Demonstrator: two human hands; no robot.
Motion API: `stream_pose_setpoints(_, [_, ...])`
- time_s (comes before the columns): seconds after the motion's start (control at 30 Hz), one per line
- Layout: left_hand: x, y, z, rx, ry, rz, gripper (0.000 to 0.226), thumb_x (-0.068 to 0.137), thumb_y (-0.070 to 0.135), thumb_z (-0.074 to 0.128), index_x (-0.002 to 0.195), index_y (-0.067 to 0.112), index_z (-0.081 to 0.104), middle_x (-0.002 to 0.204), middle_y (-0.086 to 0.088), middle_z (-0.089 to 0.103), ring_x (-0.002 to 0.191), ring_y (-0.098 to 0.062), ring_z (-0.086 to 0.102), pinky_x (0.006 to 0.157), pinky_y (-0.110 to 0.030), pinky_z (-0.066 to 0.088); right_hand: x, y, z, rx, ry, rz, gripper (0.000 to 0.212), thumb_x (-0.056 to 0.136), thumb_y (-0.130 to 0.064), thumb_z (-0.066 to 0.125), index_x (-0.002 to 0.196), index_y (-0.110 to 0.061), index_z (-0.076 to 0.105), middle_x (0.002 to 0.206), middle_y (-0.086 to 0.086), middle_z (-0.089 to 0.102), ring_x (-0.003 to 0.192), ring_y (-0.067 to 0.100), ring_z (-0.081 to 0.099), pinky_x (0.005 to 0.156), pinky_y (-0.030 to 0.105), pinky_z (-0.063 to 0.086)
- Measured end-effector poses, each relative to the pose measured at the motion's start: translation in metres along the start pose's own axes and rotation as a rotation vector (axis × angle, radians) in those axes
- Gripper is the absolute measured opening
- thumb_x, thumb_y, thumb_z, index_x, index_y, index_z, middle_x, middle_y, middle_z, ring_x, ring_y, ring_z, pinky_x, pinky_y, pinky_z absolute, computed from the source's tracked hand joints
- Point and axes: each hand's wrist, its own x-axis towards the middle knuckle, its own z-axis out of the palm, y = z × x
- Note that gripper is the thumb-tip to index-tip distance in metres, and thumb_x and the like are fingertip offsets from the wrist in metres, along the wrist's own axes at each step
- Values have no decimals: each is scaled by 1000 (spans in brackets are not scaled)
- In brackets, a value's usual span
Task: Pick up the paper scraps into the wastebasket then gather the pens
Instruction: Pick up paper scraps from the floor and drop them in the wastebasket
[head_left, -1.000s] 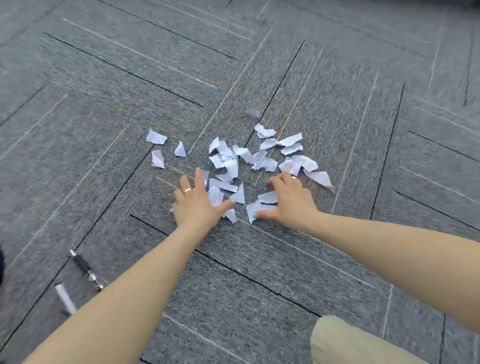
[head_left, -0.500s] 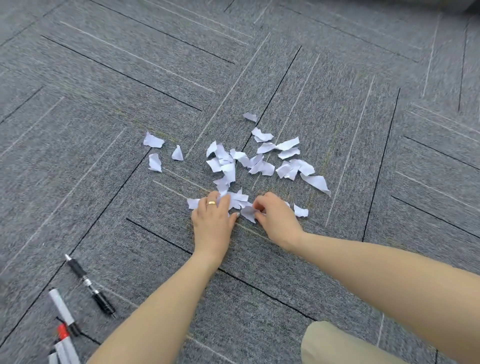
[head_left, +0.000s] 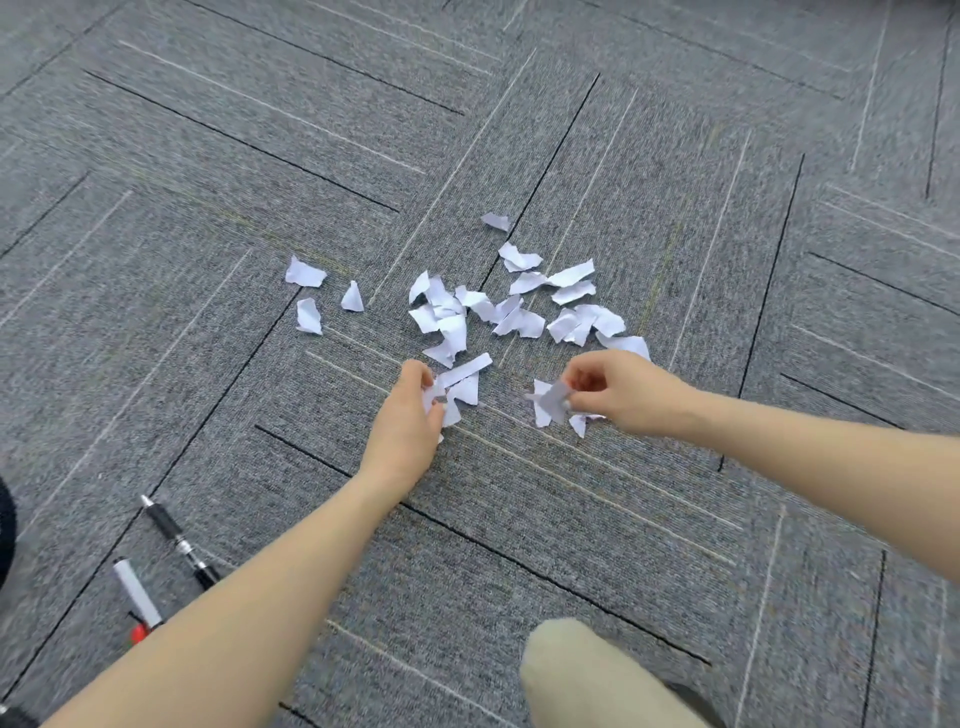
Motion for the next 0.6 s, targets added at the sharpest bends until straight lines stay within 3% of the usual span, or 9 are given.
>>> stream_pose_setpoints(0.1, [-8,4,-5,40,-63,2,20,94,14,50,107,20,36,96,-7,55,78,-25,57,59,-31,45,-11,26,11,83,193,50,6,88,-18,60,85,-12,60,71,-4,57,54,2,46,54,16,36])
stream_pose_setpoints(0.2, [-13,7,-8,68,-119,-10,17,94,17,50,107,20,39,98,-1,55,81,-29,62,66,-40,50,-15,45,32,211,345,144,8,87,-19,62,93,-17,56,83,-3,60,73,13,54,67,28,45])
stream_pose_setpoints(0.3, [-15,4,-7,63,-113,-11,17,95,21,49,108,23,39,92,2,50,66,-23,53,56,-33,42,-14,52,54,288,427,199,25,89,-21,59,112,-20,51,84,-4,58,71,8,53,61,24,42])
stream_pose_setpoints(0.4, [-17,0,-2,82,-117,-35,24,95,22,48,117,26,40,101,-3,50,66,-26,53,54,-30,39,-9,57,66,281,511,195,29,88,-21,59,115,-23,51,75,-12,53,67,6,50,75,35,49])
stream_pose_setpoints(0.5, [-21,-4,6,99,-121,-54,40,95,23,49,133,27,37,116,-8,51,78,-31,58,56,-31,40,-4,59,70,214,543,181,29,86,-21,60,114,-26,52,75,-11,51,65,7,49,86,45,46])
stream_pose_setpoints(0.6, [-27,-2,12,135,-45,-31,52,92,26,55,139,26,33,128,-8,45,105,-27,51,78,-36,42,-1,62,70,107,584,171,32,86,-23,61,117,-21,53,95,-4,45,74,12,50,83,41,47])
